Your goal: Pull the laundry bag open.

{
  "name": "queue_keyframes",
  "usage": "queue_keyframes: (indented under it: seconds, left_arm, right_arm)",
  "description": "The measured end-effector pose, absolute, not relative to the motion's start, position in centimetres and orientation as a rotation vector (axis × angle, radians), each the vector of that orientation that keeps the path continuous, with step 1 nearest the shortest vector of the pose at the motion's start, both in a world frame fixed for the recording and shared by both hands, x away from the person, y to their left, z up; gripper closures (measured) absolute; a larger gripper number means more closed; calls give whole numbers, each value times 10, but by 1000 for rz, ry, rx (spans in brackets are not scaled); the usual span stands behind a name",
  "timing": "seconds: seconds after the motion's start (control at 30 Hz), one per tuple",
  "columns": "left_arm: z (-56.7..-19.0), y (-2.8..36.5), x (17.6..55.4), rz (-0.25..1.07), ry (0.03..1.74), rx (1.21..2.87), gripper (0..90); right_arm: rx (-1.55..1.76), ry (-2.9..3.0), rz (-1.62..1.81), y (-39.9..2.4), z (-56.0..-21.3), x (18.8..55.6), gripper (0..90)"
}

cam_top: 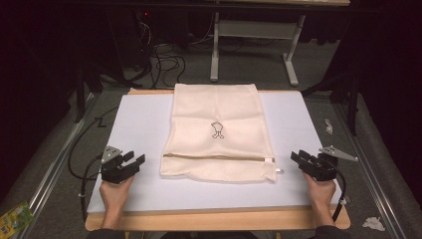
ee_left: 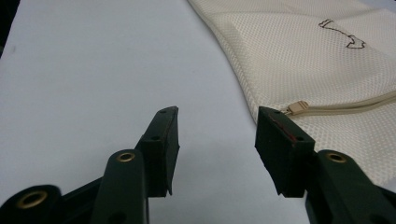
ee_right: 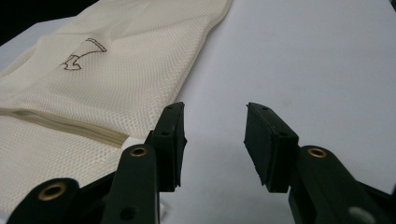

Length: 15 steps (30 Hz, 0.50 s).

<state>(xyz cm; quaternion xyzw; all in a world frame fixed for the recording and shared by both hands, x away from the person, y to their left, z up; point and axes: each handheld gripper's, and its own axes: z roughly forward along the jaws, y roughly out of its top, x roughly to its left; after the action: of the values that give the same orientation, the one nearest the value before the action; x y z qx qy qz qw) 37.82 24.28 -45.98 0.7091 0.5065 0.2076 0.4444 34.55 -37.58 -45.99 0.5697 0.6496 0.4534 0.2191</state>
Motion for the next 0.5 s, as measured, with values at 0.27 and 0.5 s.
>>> queue_keyframes:
  seconds: [0.27, 0.5]
  left_arm:
    - [-465, 241, 385, 507, 1271, 1764, 494]
    - [-468, 241, 391, 514, 1283, 1769, 490]
  right_arm:
    - [1606, 1799, 1234, -375, -465, 351, 585]
    - [1613, 1802, 1206, -375, -467, 354, 583]
